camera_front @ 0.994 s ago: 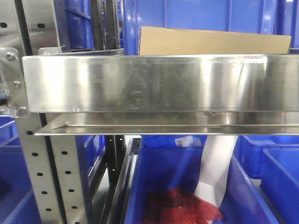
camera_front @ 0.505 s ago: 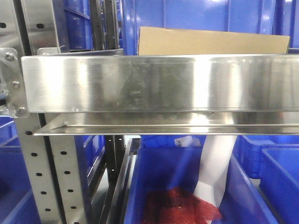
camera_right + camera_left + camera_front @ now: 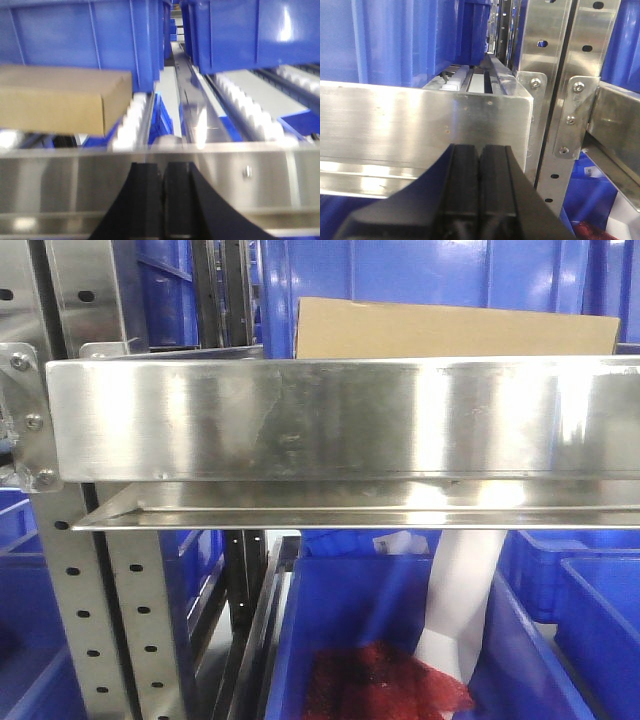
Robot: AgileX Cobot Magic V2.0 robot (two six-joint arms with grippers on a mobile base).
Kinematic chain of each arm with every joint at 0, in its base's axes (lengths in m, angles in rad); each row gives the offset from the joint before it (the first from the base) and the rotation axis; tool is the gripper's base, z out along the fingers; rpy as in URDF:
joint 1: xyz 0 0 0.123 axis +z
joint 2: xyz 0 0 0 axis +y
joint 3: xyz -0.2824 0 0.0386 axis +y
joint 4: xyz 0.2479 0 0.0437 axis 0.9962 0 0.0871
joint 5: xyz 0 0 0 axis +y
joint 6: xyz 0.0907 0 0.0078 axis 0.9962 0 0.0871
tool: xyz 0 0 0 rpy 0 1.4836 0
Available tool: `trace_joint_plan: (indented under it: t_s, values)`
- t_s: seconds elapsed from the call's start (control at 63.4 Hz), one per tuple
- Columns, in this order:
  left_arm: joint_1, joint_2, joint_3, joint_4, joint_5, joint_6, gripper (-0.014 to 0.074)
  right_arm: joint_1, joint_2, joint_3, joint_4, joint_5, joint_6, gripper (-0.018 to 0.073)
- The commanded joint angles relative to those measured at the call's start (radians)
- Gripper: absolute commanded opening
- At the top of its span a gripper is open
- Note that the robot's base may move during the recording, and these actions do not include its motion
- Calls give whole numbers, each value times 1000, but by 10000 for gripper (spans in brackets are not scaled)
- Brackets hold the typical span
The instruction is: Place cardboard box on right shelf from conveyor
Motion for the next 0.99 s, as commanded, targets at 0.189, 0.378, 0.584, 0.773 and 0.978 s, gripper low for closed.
trace_joint_plan:
  t_s: [0.189, 0.378, 0.584, 0.773, 0.978]
  values:
    - [0, -12, -3, -9, -91, -7, -119, -12, -132, 141, 10, -130, -16, 56]
    - [0, -12, -3, -9, -91, -7, -119, -12, -136, 175, 54, -114, -15, 56]
    - [0, -12, -3, -9, -91, -7, -119, -12, -136, 175, 54, -97, -15, 56]
    - [0, -12, -3, -9, -91, -7, -119, -12, -136, 175, 54, -96, -15, 56]
    - [0, -12, -3, -9, -91, -7, -119, -12, -136, 175, 54, -96, -15, 56]
